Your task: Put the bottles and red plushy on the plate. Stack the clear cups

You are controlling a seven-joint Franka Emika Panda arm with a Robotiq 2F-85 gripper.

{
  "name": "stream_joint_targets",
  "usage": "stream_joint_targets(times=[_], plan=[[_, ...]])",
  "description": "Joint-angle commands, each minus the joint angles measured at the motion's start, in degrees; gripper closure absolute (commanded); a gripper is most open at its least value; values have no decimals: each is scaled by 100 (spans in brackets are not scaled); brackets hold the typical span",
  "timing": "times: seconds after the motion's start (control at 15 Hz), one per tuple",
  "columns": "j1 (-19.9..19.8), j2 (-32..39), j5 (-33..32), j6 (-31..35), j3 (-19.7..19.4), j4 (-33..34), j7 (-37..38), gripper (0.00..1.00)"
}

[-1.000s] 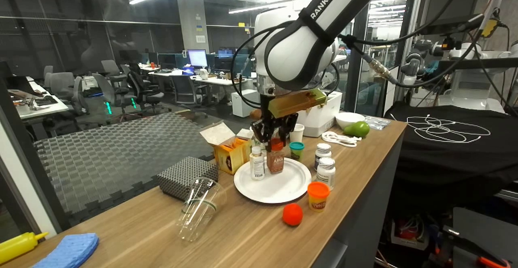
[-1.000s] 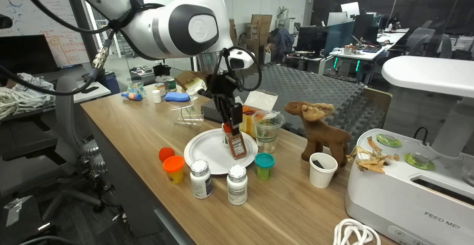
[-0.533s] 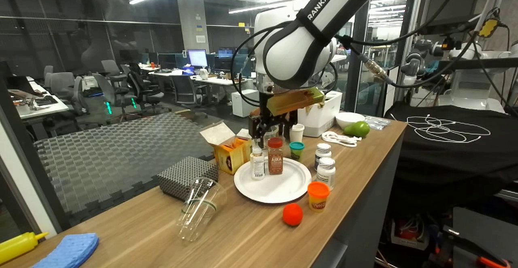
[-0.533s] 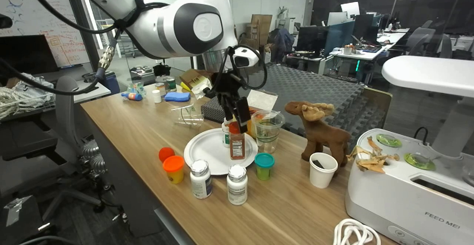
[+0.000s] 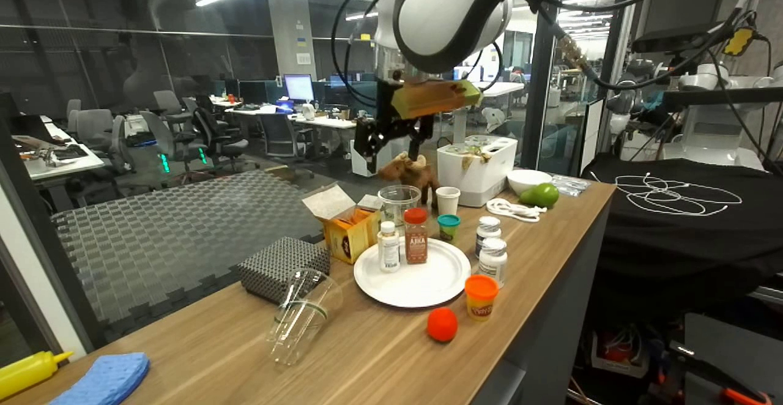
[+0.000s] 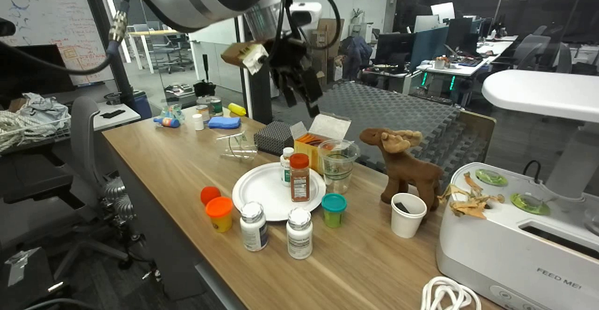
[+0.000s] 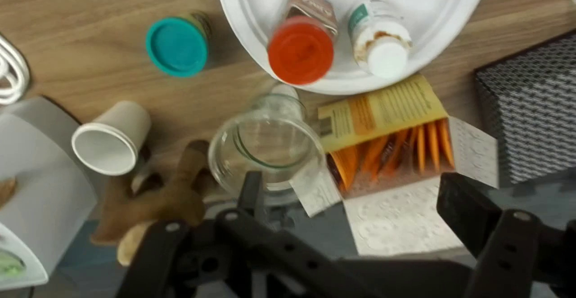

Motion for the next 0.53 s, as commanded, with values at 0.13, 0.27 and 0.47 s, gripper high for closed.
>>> stream_joint_targets(times=[0.13, 0.27, 0.47], plan=[[-24, -193, 630, -174, 765, 564, -1501, 0], [-116, -21, 1224, -209, 1042, 735, -2258, 0], [-323, 297, 2209, -314, 1386, 922, -3527, 0]])
